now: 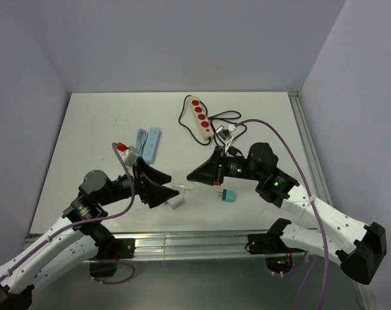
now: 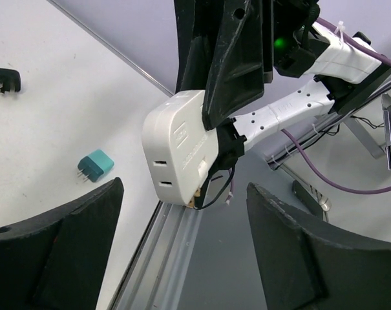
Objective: Insert the plug
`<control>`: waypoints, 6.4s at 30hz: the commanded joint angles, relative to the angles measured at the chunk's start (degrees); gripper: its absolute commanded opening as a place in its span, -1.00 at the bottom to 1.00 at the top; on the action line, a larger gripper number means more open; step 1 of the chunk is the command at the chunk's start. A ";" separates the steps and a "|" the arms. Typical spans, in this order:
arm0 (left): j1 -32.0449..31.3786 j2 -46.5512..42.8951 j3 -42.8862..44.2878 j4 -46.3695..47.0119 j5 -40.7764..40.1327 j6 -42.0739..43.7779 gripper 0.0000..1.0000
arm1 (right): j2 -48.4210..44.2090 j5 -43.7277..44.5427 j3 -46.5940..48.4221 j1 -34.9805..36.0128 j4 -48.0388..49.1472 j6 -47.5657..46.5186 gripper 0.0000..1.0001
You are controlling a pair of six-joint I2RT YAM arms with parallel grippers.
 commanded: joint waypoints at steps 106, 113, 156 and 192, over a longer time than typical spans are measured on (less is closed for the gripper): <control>16.99 34.04 13.29 -23.44 -49.49 -13.95 0.30 | 12.34 25.59 20.16 -5.43 -14.40 -31.18 -1.00; 17.08 40.71 14.52 -21.75 -51.94 -15.09 0.15 | 15.43 24.28 20.87 -6.48 -14.32 -30.91 -1.00; 17.70 28.17 -3.67 -15.95 -44.05 -18.07 -0.99 | 33.26 18.21 27.80 -3.50 -9.74 -32.23 -1.00; 16.99 8.20 -9.83 -23.51 -37.98 -18.34 0.02 | 61.83 14.95 46.27 4.94 -10.11 -62.81 -1.00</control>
